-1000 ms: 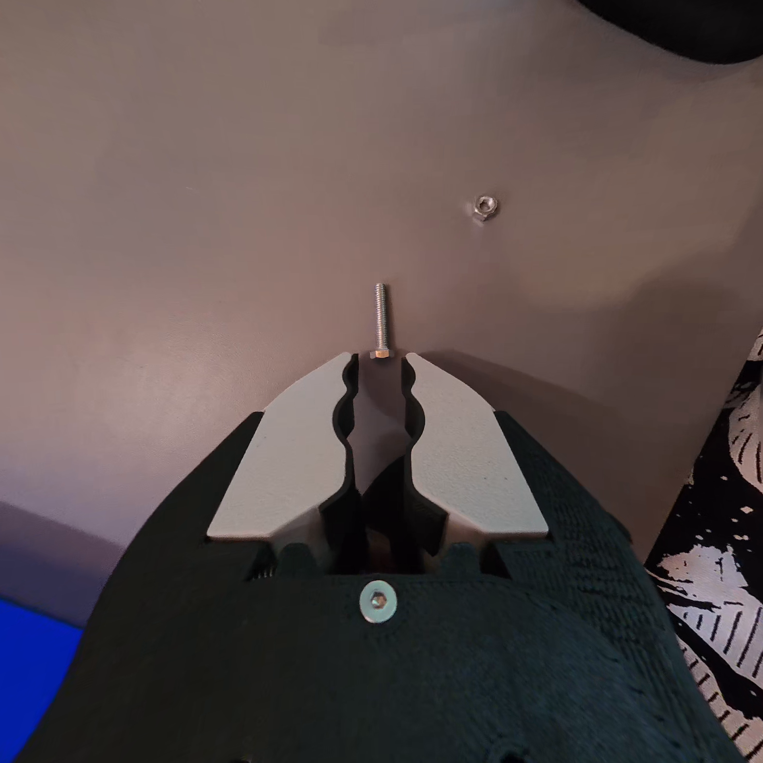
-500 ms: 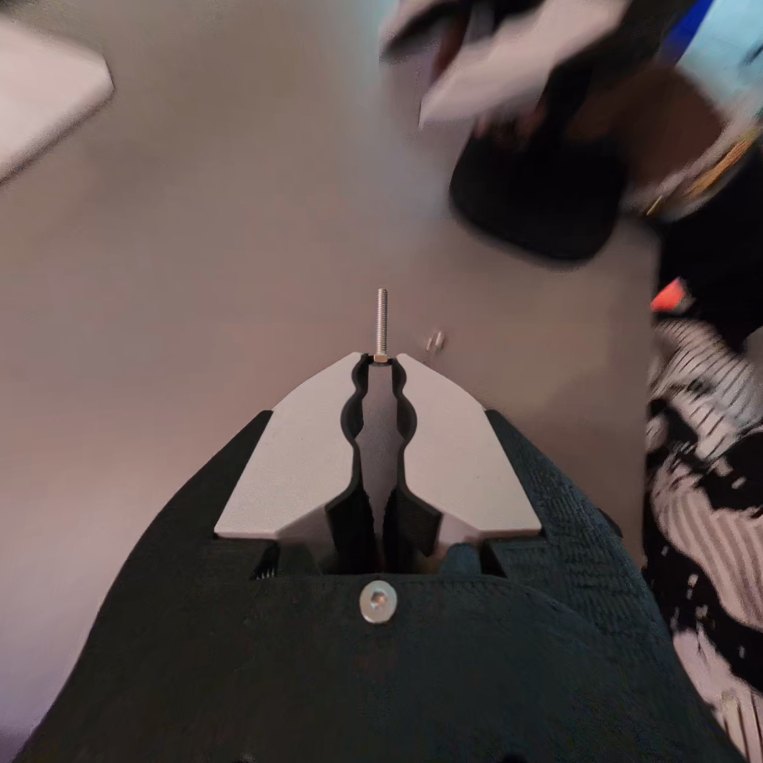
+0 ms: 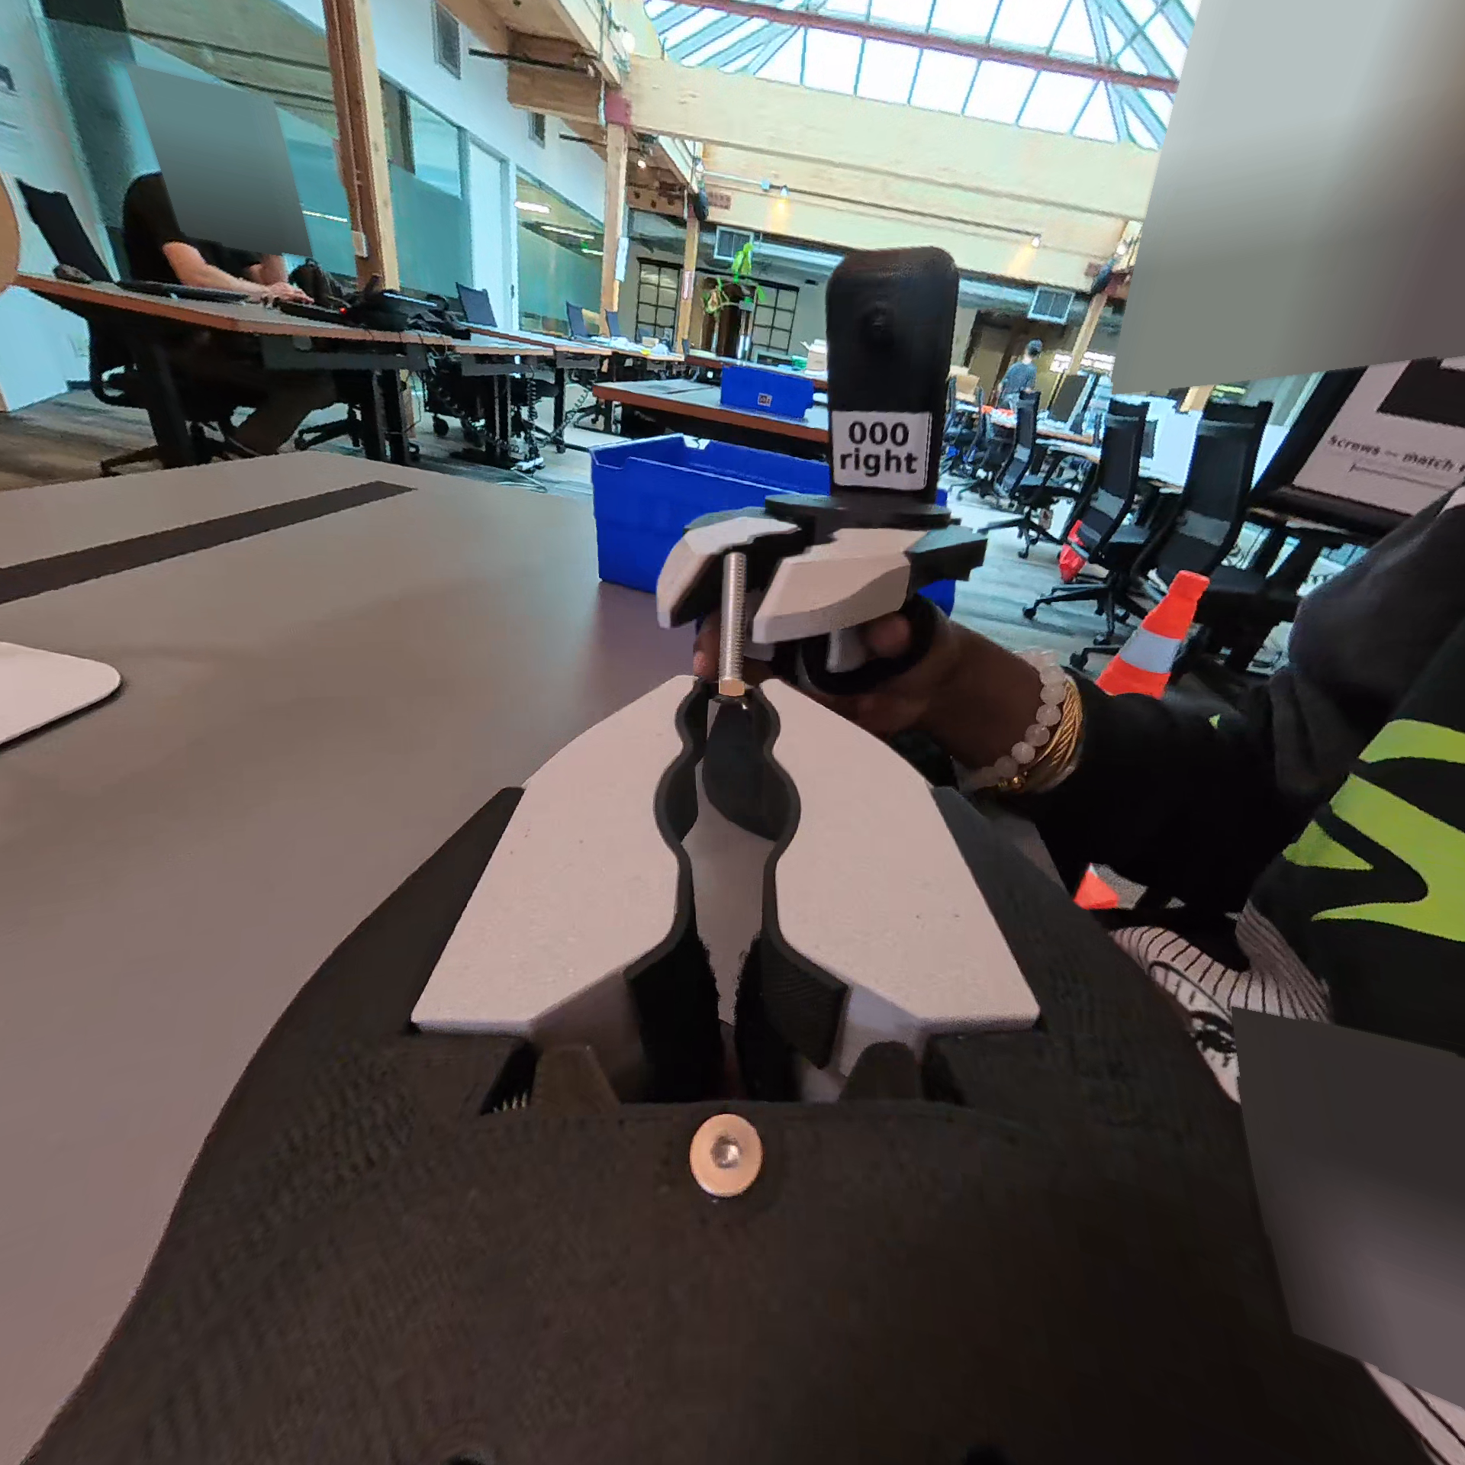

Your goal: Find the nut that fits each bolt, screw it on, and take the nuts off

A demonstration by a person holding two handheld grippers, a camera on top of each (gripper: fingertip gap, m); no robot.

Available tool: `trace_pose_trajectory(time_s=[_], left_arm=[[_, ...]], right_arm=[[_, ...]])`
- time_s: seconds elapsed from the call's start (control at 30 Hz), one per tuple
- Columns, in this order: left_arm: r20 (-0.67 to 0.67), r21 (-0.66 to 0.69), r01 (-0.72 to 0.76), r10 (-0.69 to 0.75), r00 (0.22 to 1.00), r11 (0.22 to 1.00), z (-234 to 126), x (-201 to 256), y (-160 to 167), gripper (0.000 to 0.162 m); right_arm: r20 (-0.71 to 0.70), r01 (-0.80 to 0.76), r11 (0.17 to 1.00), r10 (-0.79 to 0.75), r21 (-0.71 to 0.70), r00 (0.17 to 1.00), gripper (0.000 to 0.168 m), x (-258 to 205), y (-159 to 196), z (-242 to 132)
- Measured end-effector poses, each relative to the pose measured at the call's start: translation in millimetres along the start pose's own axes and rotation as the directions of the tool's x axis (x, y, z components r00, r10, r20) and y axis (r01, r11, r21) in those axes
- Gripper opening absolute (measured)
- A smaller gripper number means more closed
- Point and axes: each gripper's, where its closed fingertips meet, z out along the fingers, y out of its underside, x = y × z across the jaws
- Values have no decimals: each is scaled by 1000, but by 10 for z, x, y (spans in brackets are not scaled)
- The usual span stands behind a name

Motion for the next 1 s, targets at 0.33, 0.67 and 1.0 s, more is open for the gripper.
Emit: trace_pose_trajectory(time_s=[0.33, 0.67, 1.0], left_arm=[[80, -219, -160, 181, 980, 962, -11, -122, 271, 24], [129, -326, -290, 346, 929, 900, 16, -148, 391, 23], [215, -352, -312, 401, 891, 883, -42, -275, 348, 18]], right_arm=[[30, 44, 998, -43, -35, 999, 6, -76, 41, 51], [10, 164, 977, -164, -137, 986, 6, -117, 208, 195], [-78, 123, 983, -134, -136, 988, 6, -75, 202, 280]])
